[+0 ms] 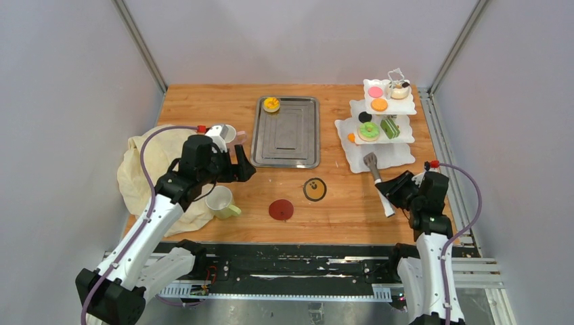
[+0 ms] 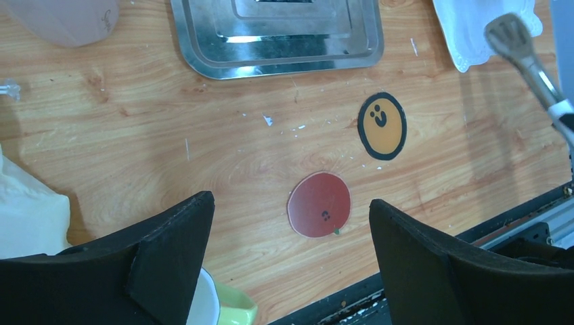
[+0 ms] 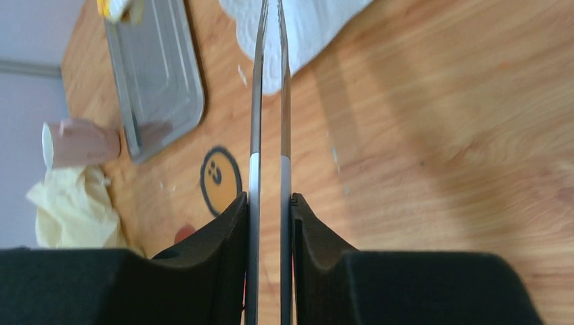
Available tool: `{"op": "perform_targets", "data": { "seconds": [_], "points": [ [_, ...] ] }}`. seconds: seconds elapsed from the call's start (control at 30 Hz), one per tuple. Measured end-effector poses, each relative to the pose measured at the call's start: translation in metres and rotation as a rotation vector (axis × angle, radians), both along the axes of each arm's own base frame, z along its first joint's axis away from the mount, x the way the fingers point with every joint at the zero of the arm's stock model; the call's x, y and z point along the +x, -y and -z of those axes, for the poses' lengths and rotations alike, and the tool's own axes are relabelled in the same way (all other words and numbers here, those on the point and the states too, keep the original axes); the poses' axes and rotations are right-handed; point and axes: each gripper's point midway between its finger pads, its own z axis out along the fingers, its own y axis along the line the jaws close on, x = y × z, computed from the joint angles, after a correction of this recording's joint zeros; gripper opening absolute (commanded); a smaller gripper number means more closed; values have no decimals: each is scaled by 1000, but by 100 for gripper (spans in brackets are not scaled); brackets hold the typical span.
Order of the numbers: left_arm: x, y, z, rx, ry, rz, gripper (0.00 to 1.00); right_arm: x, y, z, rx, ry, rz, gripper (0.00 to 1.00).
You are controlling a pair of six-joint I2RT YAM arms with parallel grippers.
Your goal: Serve the afternoon tea
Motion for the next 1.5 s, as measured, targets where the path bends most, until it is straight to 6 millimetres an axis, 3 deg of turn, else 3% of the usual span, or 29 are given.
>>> {"op": "perform_targets", "data": {
  "seconds": [0.13, 0.5, 0.67, 0.77, 0.87, 1.03, 1.27, 1.4, 1.5],
  "points": [
    [2, -2, 0, 4, 5, -18, 89, -20, -24, 9, 59, -61, -121, 1],
    [11, -1, -13, -17, 34, -41, 89, -62, -105, 1, -42, -14, -581, 1],
    [10, -3, -17, -17, 48, -47, 88, -53, -142, -23, -183, 25, -769, 1],
    [8, -7, -18, -5, 50, -65, 88, -24, -167, -42, -275, 44, -807, 1],
    [5, -11, -15, 9, 38, -78, 88, 23, -190, -54, -326, 49, -769, 7],
    [-2, -15, -19, 9, 48, -83, 88, 88, -210, -58, -376, 59, -662, 18],
    [-8, -20, -20, 23, 51, -85, 89, 179, -256, -76, -348, 135, -547, 21],
    [-9, -20, -23, 18, 64, -84, 89, 223, -281, -72, -318, 156, -499, 23],
    [-11, -20, -25, 21, 75, -75, 89, 246, -294, -57, -311, 146, -478, 26]
  ]
}}
